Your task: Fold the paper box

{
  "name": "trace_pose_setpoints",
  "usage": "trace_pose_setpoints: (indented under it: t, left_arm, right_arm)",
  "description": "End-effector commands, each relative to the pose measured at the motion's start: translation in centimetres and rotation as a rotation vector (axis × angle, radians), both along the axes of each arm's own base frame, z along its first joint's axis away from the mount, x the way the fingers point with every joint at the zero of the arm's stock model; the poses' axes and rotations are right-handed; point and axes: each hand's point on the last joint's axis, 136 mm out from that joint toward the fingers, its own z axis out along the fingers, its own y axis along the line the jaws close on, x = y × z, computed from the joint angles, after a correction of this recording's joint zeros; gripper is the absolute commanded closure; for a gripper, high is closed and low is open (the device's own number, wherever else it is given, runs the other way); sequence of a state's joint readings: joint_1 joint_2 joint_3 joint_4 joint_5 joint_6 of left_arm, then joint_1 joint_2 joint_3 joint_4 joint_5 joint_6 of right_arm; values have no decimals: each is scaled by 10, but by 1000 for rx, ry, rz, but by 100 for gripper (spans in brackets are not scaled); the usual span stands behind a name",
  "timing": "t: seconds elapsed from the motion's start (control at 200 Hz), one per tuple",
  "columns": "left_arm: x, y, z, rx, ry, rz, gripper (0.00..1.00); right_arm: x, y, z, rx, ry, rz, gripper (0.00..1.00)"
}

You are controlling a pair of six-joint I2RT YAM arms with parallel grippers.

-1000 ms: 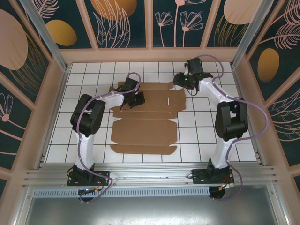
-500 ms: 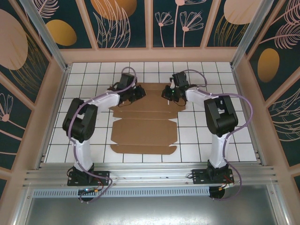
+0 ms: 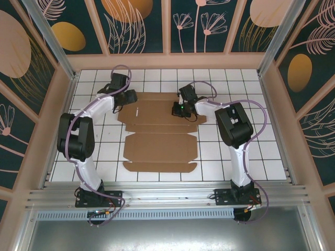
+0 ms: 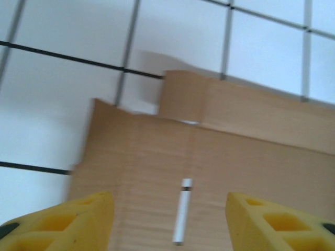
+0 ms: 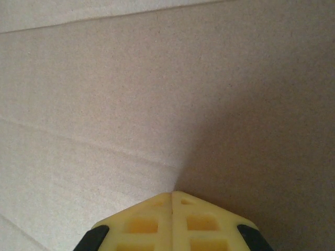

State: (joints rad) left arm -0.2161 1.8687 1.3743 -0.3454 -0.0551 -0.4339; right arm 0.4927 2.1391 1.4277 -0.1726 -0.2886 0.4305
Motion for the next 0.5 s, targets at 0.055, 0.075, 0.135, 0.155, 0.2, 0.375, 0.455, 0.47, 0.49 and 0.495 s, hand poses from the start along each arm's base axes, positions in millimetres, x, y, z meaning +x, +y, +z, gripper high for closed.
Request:
trace_pose_setpoints:
  t: [0.055, 0.075, 0.135, 0.155, 0.2, 0.375, 0.455, 0.47, 0.49, 0.495]
  left_arm:
    - [-13, 38, -15, 168, 76, 22, 38]
    - [-13, 38, -17, 166, 80, 18, 38]
    - [-12, 34, -23, 128, 88, -7, 39]
    - [-12, 33, -25, 113, 90, -12, 39]
    - [-11, 33, -32, 95, 109, -18, 40]
    - [-7, 32, -56, -12, 155, -58, 41]
    - [-5, 28, -63, -57, 159, -79, 42]
    - [-5, 27, -65, -61, 162, -81, 43]
    - [-4, 26, -66, -69, 164, -89, 43]
    - [-4, 26, -67, -70, 165, -90, 44]
  right_arm:
    - [-7, -11, -27, -82, 41, 12, 100]
    - [-7, -11, -28, -79, 42, 13, 100]
    - [-8, -10, -29, -74, 45, 17, 100]
    - [-8, -10, -31, -74, 46, 18, 100]
    - [-9, -9, -31, -70, 49, 20, 100]
    - [-8, -7, -32, -61, 48, 27, 100]
    - [-8, -7, -33, -60, 50, 30, 100]
    - [-9, -7, -34, -60, 52, 31, 100]
    - [-8, -7, -34, -59, 52, 31, 100]
    - [-9, -7, -34, -59, 52, 31, 100]
